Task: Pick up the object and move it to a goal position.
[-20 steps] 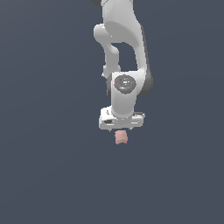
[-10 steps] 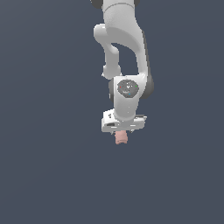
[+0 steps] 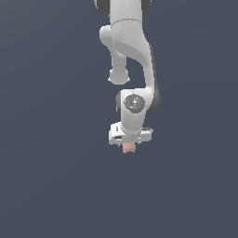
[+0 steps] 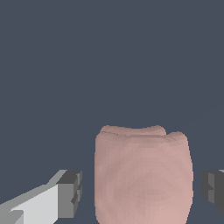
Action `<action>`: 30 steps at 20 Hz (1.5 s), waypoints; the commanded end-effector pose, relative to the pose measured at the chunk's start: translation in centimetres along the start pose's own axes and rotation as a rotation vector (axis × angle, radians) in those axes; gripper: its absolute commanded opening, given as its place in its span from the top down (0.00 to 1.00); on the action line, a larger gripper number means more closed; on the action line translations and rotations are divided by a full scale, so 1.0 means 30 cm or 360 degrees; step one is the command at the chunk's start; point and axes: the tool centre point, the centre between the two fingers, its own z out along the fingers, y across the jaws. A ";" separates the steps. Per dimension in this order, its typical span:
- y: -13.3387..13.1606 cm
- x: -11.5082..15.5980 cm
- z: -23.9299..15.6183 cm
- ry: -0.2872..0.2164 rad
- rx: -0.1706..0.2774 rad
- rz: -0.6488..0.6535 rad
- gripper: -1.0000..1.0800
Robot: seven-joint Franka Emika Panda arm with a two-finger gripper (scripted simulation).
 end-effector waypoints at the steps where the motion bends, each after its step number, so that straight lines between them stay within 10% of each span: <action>1: 0.000 0.002 0.025 0.0002 0.0000 -0.0001 0.04; 4: 0.000 0.005 0.032 0.0002 0.0000 -0.0001 0.04; 5: 0.000 0.005 0.032 0.0002 0.0000 -0.0001 1.00; 20: 0.027 -0.005 0.016 0.0004 -0.0001 0.0000 1.00; 30: 0.242 -0.104 -0.096 0.0004 -0.0001 0.0000 1.00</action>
